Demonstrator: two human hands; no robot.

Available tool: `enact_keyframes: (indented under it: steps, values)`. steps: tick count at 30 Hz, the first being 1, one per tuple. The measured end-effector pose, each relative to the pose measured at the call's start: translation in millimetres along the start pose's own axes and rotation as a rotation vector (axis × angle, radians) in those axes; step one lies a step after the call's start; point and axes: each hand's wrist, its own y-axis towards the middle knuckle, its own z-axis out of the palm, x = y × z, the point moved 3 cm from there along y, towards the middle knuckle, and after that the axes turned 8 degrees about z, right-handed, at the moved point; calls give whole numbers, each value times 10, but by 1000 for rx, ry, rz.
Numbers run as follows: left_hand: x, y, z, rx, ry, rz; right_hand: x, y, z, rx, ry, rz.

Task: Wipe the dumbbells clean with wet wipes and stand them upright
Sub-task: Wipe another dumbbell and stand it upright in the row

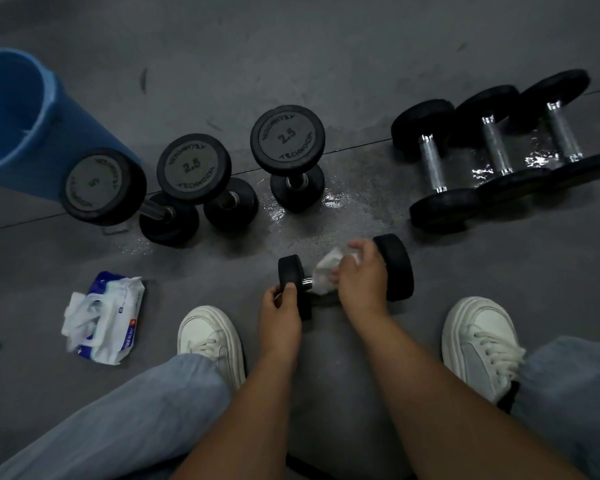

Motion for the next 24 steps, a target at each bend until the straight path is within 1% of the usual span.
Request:
enact_keyframes:
  steps: [1,2,4,6,7,8,9,10,11,12,13,14,16,17,18,19,21,22,23,24]
  values:
    - [-9,-5,0,2,2,3,-21,65,-7,-57,-31,-26]
    - [-13,-5,2,3,6,3,7,69,-39,-64,-22,-18]
    - [-13,-4,2,1,9,-2,12,25,-90,-12,-47,50]
    - [-3,-14,2,-2,5,-6,-114,-38,-35,84,-218,103]
    - [0,-16,0,-3,9,-5,-159,-89,28,165,-247,121]
    - [5,-15,-1,-3,9,-4,-138,-163,82,252,-196,120]
    - [7,-17,-5,-5,2,-4,-106,-206,142,302,-116,93]
    - [8,-18,-8,-7,-4,-5,-47,-222,154,283,-35,75]
    - [4,-21,-9,-7,-6,-6,-19,-199,143,208,32,70]
    - [-3,-21,-5,-5,-6,-9,-11,-172,108,130,41,74]
    - [-6,-18,-4,-3,-5,-13,-33,-142,65,93,2,85]
    - [-7,-17,-6,-3,-1,-19,-45,-136,32,117,-89,72]
    - [-4,-20,-6,-5,9,-26,-102,-143,47,271,-324,32]
    - [2,-20,-7,-6,15,-28,-119,-161,65,325,-334,41]
    - [7,-20,-8,-8,20,-30,-94,-181,66,334,-289,39]
    - [11,-25,-9,-9,24,-31,-72,-176,68,282,-211,41]
    - [5,-36,-10,-8,29,-30,-66,-132,24,110,-35,113]
    - [-1,-38,-10,-11,35,-28,-49,-121,-16,59,11,171]
    - [-2,-34,-14,-14,51,-25,-77,-119,-11,81,-15,230]
    - [-17,-33,-18,-14,78,-25,-80,-145,21,173,-102,276]
